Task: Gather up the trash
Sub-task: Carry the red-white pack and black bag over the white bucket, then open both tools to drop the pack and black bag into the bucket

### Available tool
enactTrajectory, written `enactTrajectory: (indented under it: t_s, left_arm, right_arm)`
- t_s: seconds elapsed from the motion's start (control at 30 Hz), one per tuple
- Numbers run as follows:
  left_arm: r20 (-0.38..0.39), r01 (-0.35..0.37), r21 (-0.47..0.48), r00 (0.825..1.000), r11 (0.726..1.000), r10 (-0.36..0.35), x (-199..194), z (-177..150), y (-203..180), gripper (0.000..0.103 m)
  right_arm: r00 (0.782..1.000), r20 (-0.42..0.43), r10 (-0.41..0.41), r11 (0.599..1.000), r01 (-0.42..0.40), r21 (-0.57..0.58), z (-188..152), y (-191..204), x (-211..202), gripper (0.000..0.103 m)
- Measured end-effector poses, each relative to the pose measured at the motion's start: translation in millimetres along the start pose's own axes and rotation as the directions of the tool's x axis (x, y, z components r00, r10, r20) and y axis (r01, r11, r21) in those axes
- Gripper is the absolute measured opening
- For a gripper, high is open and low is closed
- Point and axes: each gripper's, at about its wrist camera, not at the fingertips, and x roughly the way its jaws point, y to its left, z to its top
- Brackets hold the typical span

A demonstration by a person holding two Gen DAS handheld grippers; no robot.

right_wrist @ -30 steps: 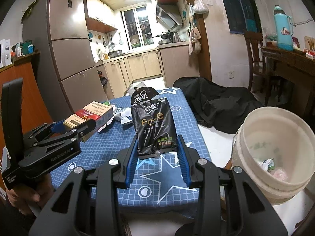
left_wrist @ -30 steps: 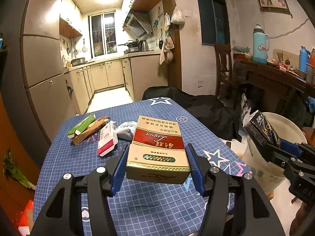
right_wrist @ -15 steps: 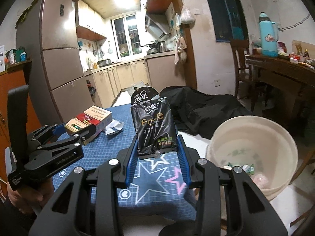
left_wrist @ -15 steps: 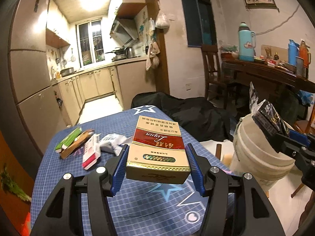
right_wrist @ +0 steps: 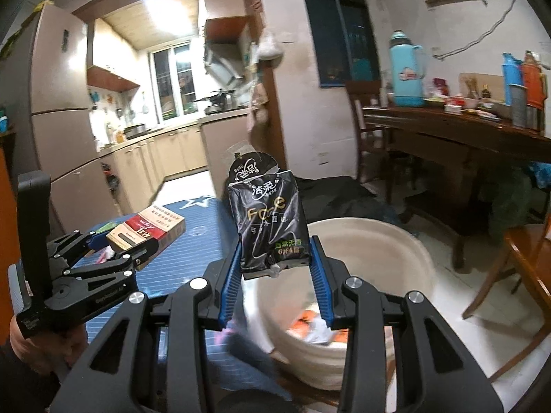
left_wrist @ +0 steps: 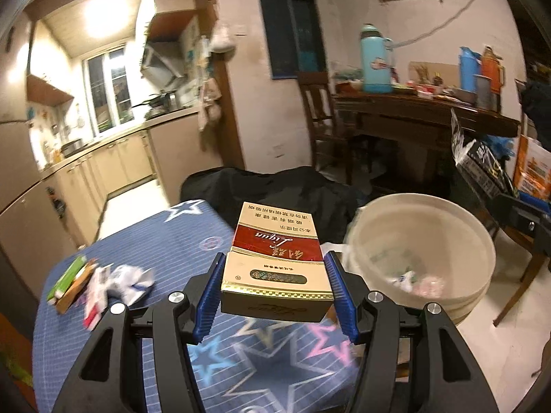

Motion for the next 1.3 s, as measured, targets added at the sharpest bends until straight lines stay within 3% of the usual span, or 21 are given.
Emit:
enactTrajectory:
  t_s: [0.37, 0.67, 0.87, 1.3]
  left_arm:
    - [-0.008, 0.177, 0.083, 0.984, 0.981, -0.177, 36.5, 17.8, -64.4, 0.059]
    - [-0.038, 0.291, 0.091, 0.957, 0.952, -0.288, 50.5, 22.5, -78.0, 0.059]
    - [-0.041, 0.323, 0.117, 0.946, 0.939, -0.321, 50.3, 22.5, -89.8, 0.059]
    - [-0.044, 0.336, 0.13, 0.942, 0.933, -0.333, 52.7, 29.4, -100.2, 0.059]
  right_arm:
    - [0.989, -0.007, -0.147, 0.989, 0.147, 0.031, -7.0, -65.9, -8.2, 0.036]
    - [0.982, -0.048, -0.184, 0.982, 0.186, 0.041, -17.3, -88.8, -3.1, 0.036]
    - [0.982, -0.053, -0.18, 0.982, 0.183, 0.055, -13.9, -95.5, 2.1, 0.036]
    - [0.985, -0.075, -0.154, 0.985, 0.159, 0.066, -11.0, -100.1, 9.3, 0.036]
